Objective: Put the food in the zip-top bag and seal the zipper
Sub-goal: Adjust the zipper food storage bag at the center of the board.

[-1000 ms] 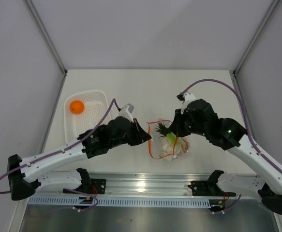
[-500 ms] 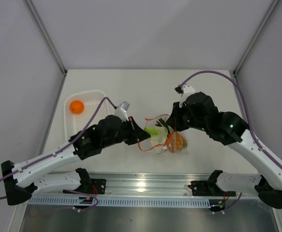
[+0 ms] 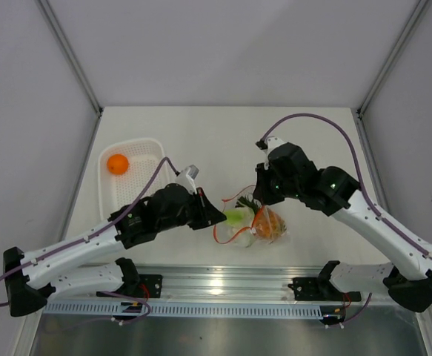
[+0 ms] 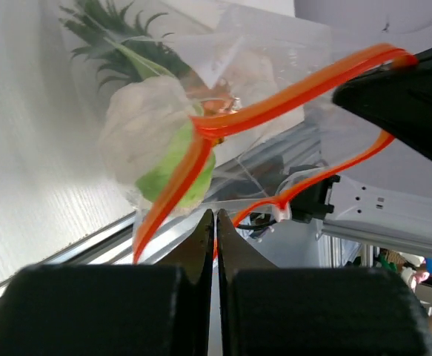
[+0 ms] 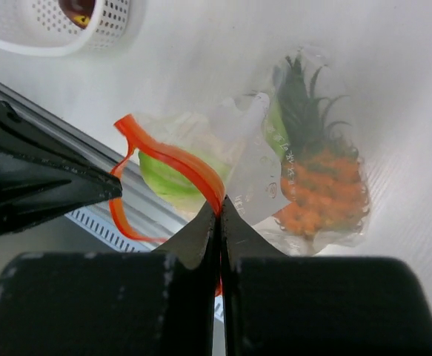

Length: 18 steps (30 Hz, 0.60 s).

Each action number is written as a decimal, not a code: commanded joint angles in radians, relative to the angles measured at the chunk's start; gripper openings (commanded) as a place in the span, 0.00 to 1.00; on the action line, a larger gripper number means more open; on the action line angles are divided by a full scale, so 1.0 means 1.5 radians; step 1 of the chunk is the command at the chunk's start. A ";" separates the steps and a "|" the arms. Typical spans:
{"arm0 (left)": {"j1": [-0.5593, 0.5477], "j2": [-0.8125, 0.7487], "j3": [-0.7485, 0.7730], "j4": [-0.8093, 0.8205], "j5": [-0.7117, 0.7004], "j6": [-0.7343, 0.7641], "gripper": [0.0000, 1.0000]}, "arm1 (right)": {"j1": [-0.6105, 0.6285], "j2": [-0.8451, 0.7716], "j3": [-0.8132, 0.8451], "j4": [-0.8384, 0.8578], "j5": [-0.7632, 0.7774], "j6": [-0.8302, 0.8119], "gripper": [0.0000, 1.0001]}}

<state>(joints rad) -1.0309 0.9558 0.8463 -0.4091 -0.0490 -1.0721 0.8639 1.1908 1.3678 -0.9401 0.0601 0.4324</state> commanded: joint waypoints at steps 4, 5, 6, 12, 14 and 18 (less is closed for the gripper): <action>0.001 -0.056 0.038 -0.010 -0.005 0.022 0.01 | 0.002 -0.050 0.122 -0.018 -0.002 -0.009 0.00; 0.001 -0.057 0.039 -0.018 -0.009 0.026 0.01 | 0.002 -0.049 0.108 -0.010 -0.004 -0.007 0.00; 0.002 -0.058 0.040 -0.024 -0.016 0.031 0.01 | 0.002 -0.046 0.096 -0.005 -0.004 -0.007 0.00; 0.016 -0.113 0.069 -0.105 -0.126 0.058 0.78 | 0.001 -0.031 0.012 0.041 0.012 -0.008 0.00; 0.032 -0.131 0.086 -0.123 -0.140 0.082 0.83 | -0.004 -0.027 0.000 0.046 0.013 -0.012 0.00; 0.119 -0.139 0.092 -0.135 -0.120 0.093 0.90 | -0.009 -0.016 -0.005 0.051 0.011 -0.014 0.00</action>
<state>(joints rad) -0.9375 0.7609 0.9413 -0.5785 -0.2070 -0.9833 0.8566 1.1843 1.3392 -0.9356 0.0669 0.4244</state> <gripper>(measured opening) 0.890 0.002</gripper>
